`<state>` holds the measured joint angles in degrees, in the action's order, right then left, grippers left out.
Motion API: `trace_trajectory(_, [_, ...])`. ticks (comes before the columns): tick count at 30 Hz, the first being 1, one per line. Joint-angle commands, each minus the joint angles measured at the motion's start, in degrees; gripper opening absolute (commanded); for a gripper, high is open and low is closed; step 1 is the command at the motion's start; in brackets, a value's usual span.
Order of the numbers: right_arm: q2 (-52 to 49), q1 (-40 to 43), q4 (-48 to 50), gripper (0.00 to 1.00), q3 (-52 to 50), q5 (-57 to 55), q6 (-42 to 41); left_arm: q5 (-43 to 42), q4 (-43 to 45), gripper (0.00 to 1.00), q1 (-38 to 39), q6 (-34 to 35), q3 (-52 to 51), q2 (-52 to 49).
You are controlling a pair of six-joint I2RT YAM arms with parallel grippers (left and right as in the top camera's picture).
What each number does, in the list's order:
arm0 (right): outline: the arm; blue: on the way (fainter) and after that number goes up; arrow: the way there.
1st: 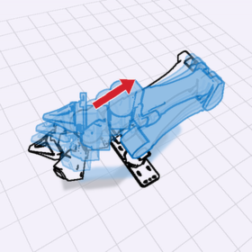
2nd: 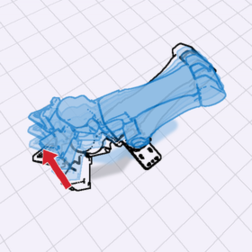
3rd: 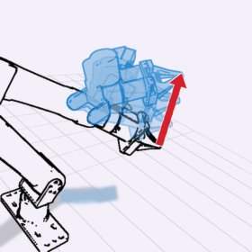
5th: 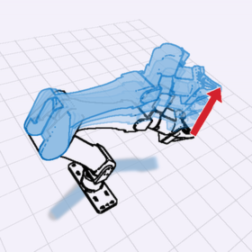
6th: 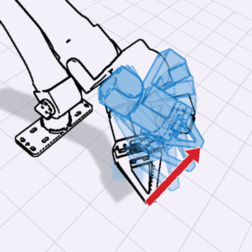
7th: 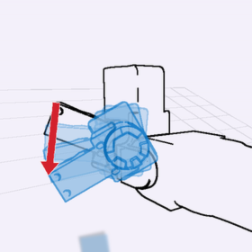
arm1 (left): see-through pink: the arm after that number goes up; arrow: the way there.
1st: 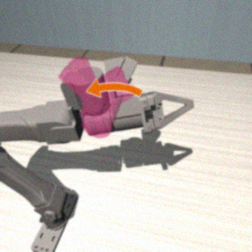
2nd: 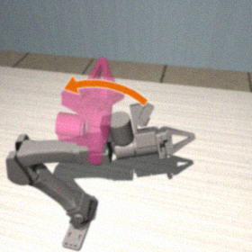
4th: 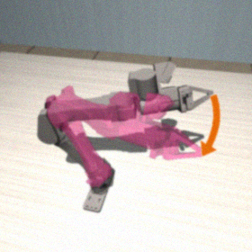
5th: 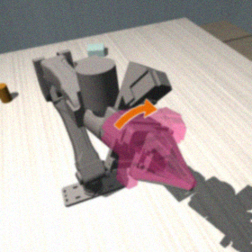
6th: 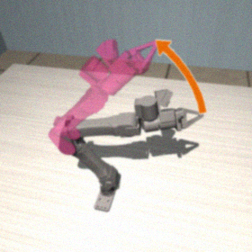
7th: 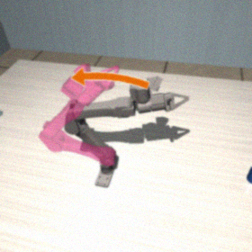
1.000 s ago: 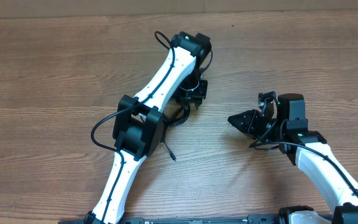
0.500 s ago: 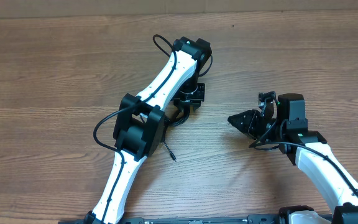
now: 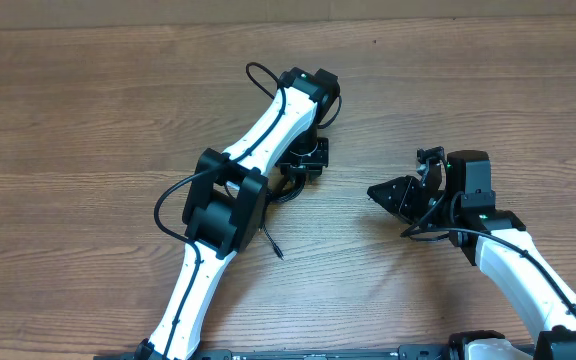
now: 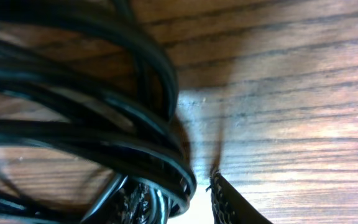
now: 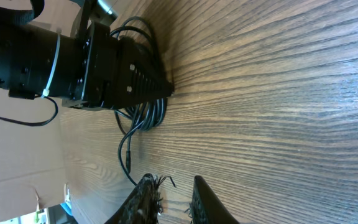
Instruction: Untangle cables
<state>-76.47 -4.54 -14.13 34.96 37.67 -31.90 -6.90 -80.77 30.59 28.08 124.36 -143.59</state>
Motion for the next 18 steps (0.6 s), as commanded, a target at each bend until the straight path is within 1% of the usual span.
trace_trajectory(1, [-0.07, 0.07, 0.26, 0.18, 1.42, -0.76, 0.17, -0.44, 0.72, 0.35, 0.57, 1.11, -0.46, 0.0])
trace_trajectory(3, [-0.07, 0.07, 0.26, 0.18, 1.42, -0.76, 0.17, -0.44, 0.96, 0.38, 0.5, 1.11, -0.46, 0.0])
trace_trajectory(5, [-0.07, 0.07, 0.24, 0.18, 1.42, -0.74, 0.17, -0.46, 0.98, 0.48, 0.5, 1.11, -0.46, 0.0])
trace_trajectory(6, [-0.07, 0.07, 0.26, 0.18, 1.42, -0.76, 0.17, -0.46, 0.98, 0.5, 0.5, 1.11, -0.46, 0.0])
trace_trajectory(10, [-0.07, 0.07, 0.28, 0.18, 1.42, -0.81, 0.17, -0.42, 0.94, 0.49, 0.5, 1.09, -0.46, 0.0])
trace_trajectory(13, [-0.07, 0.04, 0.2, 0.18, 1.4, -0.76, 0.17, -0.66, 0.44, 0.44, 0.5, 1.05, -0.46, 0.0])
trace_trajectory(18, [-0.07, 0.07, -0.98, 0.18, 1.38, -1.86, 0.17, -0.68, 0.5, 0.44, 0.5, 1.07, -0.44, 0.0])
